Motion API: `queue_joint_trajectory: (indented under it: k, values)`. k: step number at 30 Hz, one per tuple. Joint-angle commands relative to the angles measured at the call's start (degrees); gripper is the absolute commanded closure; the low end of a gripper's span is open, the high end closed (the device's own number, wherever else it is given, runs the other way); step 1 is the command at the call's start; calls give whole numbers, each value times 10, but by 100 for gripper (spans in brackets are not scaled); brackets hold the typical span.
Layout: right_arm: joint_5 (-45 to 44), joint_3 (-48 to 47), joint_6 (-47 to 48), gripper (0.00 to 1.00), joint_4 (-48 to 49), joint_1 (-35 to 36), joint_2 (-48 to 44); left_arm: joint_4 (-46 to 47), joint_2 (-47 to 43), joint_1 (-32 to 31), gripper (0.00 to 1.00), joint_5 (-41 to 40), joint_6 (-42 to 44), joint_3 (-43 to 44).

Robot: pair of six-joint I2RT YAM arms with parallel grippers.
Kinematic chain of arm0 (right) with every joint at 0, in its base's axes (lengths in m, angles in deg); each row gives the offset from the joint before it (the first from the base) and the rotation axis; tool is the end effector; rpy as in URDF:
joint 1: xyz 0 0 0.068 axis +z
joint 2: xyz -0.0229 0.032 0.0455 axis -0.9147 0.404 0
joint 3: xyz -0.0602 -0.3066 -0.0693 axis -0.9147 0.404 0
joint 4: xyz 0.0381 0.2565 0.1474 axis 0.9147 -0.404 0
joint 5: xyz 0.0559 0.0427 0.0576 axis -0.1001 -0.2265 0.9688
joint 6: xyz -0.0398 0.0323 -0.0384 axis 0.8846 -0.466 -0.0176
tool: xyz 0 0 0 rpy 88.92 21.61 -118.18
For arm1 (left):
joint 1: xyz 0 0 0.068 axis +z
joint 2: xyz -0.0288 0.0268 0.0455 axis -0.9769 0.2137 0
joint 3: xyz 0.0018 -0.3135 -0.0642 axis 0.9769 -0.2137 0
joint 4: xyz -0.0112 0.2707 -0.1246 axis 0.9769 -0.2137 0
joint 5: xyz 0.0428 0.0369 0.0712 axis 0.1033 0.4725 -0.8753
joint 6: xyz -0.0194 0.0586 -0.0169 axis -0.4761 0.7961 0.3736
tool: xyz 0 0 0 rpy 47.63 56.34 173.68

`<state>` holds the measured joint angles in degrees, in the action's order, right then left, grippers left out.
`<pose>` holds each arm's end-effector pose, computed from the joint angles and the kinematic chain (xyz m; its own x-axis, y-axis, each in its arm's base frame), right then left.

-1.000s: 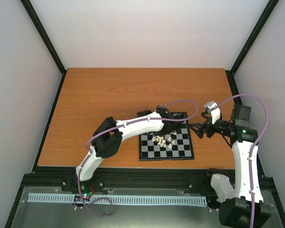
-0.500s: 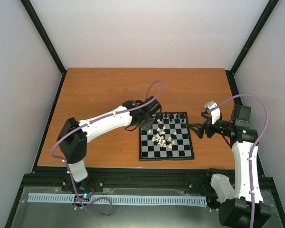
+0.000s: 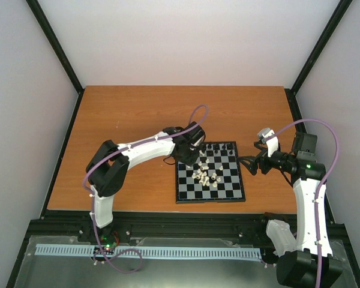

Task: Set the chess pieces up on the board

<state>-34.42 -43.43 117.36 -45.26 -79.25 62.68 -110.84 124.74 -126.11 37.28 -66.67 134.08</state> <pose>0.1747 -0.0008 0.3287 -0.4176 -0.2665 -0.8687 -0.7112 0.6909 0.1299 0.3047 -0.3411 0.2031 -0.8572 0.4241 -0.2922 0.4625 0.8835 -0.0744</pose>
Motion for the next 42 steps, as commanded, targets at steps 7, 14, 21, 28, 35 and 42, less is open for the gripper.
queue_joint_trajectory:
  k: [7, 14, 21, 28, 35, 42]
  values:
    - [15, -2, 8, 0, -1, 3, 4, 8, 34, 2, 72, 2, -5, 19]
    - [17, -2, 10, 0, -2, 3, 3, 9, 11, 0, 88, 4, -13, 0]
    - [19, -4, 14, 0, -6, 4, 7, -10, -49, -11, 96, -6, -16, -31]
    - [20, -3, 15, 0, -6, 4, 0, -14, -104, -65, 94, -18, -7, -92]
    - [17, 1, 12, 0, -2, 3, -14, -6, -116, -81, 93, -16, -14, -123]
    - [18, 0, 14, 0, -4, 4, -11, 19, -134, -90, 92, -3, -22, -169]
